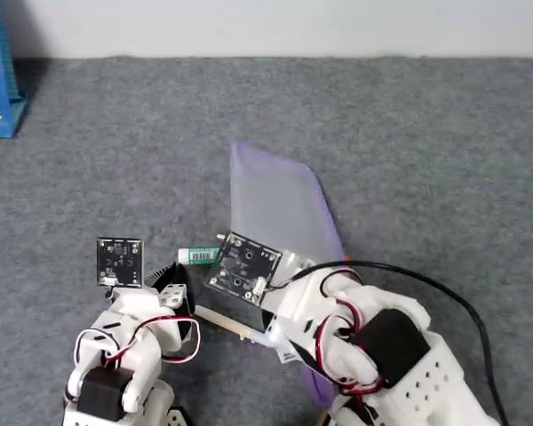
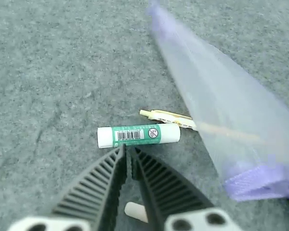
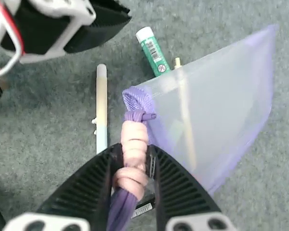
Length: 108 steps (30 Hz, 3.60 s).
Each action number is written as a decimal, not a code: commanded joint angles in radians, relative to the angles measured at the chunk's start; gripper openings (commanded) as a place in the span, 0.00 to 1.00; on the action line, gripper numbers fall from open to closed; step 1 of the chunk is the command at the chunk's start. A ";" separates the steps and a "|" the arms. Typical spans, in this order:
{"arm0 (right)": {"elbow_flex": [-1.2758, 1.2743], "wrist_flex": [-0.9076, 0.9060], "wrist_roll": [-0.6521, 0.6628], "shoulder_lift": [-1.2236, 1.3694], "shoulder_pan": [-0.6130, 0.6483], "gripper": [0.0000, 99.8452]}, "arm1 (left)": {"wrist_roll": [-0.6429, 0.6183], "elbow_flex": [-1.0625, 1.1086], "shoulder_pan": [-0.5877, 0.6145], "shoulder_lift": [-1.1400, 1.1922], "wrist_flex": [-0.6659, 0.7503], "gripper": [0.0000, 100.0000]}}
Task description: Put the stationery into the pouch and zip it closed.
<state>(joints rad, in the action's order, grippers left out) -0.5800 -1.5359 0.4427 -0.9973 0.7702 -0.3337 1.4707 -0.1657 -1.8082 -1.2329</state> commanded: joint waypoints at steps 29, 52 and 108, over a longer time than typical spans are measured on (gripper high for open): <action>-0.026 0.176 -0.040 -0.031 0.008 0.01 | 0.043 -0.127 -0.078 -0.012 -0.135 0.30; -0.034 0.084 -0.037 -0.176 0.010 0.01 | 0.038 -0.008 -0.063 -0.011 0.031 0.30; -0.071 0.042 -0.061 -0.185 0.130 0.01 | 0.008 -0.036 -0.087 -0.011 0.020 0.02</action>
<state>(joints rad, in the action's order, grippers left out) -0.6444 -1.4960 0.3905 -1.1569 0.8899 -0.3214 1.4369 -0.2608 -1.8098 -1.2344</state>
